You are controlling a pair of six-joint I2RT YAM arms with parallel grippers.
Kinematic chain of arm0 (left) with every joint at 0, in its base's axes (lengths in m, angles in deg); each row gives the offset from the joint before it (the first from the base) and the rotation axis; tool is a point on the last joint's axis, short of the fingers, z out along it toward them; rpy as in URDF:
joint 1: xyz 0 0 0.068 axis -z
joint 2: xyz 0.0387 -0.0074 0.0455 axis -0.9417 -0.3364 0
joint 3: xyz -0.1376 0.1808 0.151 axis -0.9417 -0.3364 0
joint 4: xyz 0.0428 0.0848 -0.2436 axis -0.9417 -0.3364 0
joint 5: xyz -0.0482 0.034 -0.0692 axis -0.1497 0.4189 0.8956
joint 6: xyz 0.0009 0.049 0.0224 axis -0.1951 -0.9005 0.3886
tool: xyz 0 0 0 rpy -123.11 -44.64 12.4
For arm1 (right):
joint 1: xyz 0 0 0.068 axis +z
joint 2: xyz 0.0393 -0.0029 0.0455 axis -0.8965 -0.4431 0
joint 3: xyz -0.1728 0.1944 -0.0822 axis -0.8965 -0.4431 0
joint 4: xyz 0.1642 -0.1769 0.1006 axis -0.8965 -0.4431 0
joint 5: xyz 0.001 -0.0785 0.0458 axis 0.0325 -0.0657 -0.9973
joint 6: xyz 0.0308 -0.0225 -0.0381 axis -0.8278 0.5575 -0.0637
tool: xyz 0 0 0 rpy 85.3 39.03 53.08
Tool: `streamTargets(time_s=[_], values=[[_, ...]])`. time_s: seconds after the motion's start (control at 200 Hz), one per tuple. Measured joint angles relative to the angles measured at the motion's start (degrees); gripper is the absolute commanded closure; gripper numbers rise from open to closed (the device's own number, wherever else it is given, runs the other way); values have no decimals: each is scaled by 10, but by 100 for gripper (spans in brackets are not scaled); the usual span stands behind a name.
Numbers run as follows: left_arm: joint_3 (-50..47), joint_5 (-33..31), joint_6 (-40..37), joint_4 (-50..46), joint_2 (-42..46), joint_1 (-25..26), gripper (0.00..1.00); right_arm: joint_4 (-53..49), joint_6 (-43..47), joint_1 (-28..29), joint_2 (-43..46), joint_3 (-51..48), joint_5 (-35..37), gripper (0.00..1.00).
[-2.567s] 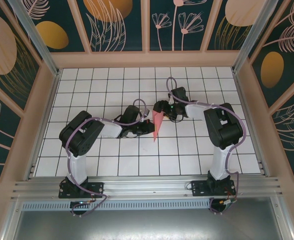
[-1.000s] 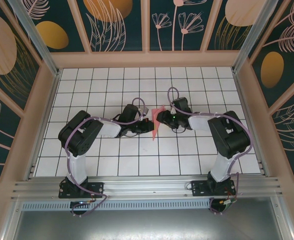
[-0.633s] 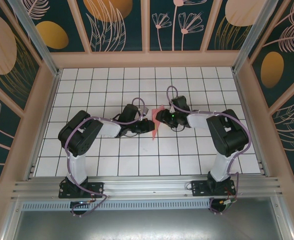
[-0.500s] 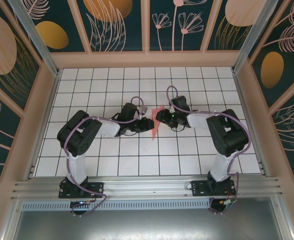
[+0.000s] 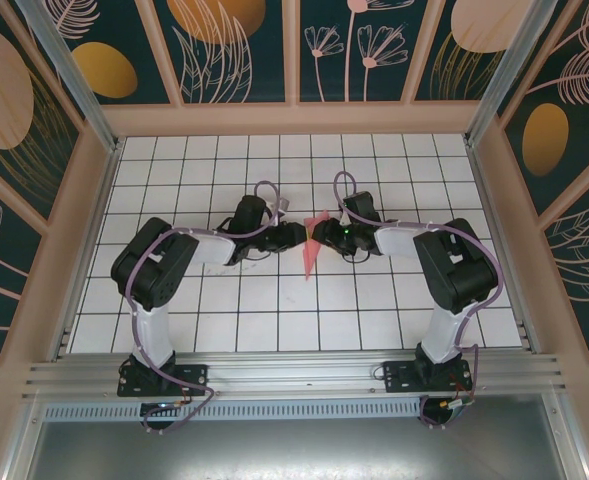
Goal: Fold a paper plane with a square sheet of paper (fold left side to right side)
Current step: Fold the wing for the fifth time at the center of the table.
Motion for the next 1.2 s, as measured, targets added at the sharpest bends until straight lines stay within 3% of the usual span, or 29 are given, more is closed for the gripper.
streamTargets(time_s=[0.3, 0.455, 0.585, 1.201], values=[[9, -2, 0, -1, -12, 0, 61, -3, 0, 0, -1, 2, 0, 49], [20, 0, 1, -5, -17, -1, 69, -3, -1, 0, -1, 2, 0, 49], [24, -5, 5, 0, -22, -5, 71, -3, 0, 0, -1, 2, 0, 49], [5, 7, 29, 43, -38, -23, 63, -7, 0, 0, -2, 5, 0, 49]])
